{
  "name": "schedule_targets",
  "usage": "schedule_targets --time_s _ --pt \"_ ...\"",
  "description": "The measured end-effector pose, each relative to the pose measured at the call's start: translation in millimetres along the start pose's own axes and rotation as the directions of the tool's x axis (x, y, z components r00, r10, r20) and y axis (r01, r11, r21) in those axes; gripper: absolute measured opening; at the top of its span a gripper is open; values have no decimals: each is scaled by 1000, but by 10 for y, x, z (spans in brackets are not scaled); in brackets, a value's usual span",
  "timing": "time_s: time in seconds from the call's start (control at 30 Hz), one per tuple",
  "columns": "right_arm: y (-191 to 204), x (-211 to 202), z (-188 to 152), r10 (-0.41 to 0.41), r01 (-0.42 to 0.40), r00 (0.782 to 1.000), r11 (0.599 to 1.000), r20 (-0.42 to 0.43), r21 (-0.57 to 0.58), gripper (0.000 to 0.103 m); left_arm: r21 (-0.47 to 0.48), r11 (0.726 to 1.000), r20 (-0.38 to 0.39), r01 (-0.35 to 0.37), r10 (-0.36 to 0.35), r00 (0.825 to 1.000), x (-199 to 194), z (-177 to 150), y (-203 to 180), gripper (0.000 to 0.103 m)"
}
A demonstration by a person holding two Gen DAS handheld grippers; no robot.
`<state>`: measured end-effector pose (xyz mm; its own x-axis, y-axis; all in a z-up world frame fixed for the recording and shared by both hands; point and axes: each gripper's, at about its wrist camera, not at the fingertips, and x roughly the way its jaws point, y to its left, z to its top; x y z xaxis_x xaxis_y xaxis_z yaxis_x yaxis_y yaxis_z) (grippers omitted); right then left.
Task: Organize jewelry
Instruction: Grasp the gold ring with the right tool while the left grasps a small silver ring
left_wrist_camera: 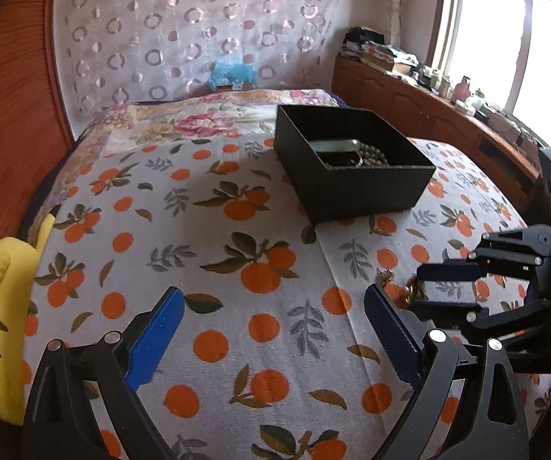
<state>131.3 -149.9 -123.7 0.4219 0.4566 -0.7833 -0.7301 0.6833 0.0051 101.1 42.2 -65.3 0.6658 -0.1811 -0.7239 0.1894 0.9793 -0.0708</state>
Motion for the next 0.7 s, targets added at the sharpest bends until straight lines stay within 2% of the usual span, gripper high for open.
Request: schedule_targets --time_s 0.03,0.13,0.5,0.57,0.63,0.7 --pt "-18 -6 -5 -13 13 1000 1000 0 -8 22 4 1000 -5 2 -2 1000 18 -4 -24 91" --pt "-116 -49 -34 2 -3 1000 1000 4 10 21 18 1000 -21 17 -17 1000 66 -3 -105 91" --pt "-500 -306 -135 -31 24 997 994 68 103 21 124 991 -62 54 -46 997 262 86 -537 90" --pt "-550 -316 -155 -34 25 997 993 71 116 22 132 989 -64 64 -56 996 283 99 -580 80" --pt "-589 -319 -163 -38 29 997 992 72 125 22 132 988 -74 86 -76 994 310 108 -614 62" --pt "-626 -321 -172 -41 31 997 991 72 133 22 135 985 -78 111 -101 992 321 99 -643 54"
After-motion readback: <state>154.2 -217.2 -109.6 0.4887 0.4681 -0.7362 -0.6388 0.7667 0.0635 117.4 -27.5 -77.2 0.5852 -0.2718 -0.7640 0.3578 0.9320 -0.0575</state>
